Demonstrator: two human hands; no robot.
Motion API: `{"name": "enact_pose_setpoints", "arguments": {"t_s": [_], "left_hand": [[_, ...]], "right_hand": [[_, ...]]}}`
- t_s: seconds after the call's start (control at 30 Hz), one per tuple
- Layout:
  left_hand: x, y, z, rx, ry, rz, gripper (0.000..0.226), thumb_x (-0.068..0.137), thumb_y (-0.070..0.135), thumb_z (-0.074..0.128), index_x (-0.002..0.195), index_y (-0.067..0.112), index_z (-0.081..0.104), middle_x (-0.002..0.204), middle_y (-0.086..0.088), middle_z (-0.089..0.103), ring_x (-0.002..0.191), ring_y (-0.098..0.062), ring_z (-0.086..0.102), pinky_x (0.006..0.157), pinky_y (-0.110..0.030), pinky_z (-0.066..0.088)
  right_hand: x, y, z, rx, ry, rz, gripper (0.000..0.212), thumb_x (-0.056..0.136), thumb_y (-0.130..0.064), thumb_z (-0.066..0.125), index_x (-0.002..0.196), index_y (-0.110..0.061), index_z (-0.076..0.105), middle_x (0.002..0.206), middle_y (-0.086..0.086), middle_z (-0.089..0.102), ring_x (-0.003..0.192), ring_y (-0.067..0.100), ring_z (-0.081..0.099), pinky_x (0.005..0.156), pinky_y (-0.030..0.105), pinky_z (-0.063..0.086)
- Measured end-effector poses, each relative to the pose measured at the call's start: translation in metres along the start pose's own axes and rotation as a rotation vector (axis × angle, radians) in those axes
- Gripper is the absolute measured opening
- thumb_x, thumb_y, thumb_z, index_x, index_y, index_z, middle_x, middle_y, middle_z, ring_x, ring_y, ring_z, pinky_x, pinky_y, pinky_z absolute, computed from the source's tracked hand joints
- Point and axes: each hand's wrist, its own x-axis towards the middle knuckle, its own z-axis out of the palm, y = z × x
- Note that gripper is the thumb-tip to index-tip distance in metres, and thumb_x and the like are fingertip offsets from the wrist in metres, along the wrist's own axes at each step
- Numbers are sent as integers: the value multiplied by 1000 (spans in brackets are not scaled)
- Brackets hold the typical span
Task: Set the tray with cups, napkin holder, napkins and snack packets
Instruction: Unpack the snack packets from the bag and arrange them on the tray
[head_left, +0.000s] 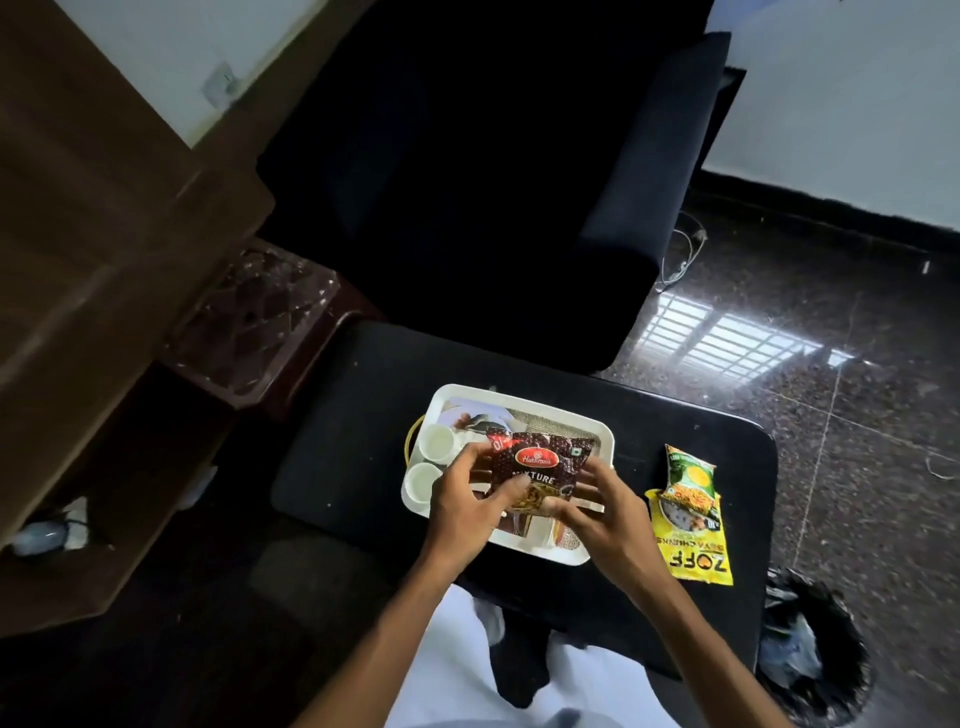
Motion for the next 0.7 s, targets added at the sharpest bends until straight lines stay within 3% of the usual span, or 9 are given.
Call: {"name": "enact_pose_setpoints", "arguments": {"t_s": [0.17,0.37,0.47,0.53,0.7], "left_hand": [[33,-2,-23,-49,17,-26,24,89,40,73,110,40,62,101,26,73,97,6,70,73,-13,58],[124,-21,-55,21,64,-42,7,95,23,67,102,21,68,99,6,75,95,-8,71,82,-23,58],[176,-40,-66,65,20,-62,4,95,21,66,99,22,67,95,7,73,91,-7,70,80,-23,56],[205,-57,-70,86,-12,-88,6,95,21,65,96,27,65,93,10,72,90,-6,70,77,-22,54],[252,-107,-70,122,-102,-203,6,95,20,65,99,25,65,101,-1,74,97,-18,71,87,-36,59]], "right_hand": [[47,-3,32,-72,101,7,38,86,-18,76,122,-18,63,105,-13,70,98,0,67,76,14,57],[118,-9,90,-156,201,49,34,88,-13,73,121,-12,63,107,-6,73,89,-10,64,74,1,48],[160,-5,118,-168,219,106,35,91,-12,69,124,-8,59,115,3,73,98,11,69,85,21,56],[185,5,132,-193,216,151,35,92,-14,68,125,-8,57,118,6,72,100,13,66,90,32,57],[225,45,161,-250,226,282,35,93,-20,68,124,-7,58,118,8,72,94,17,70,86,34,57]]}}
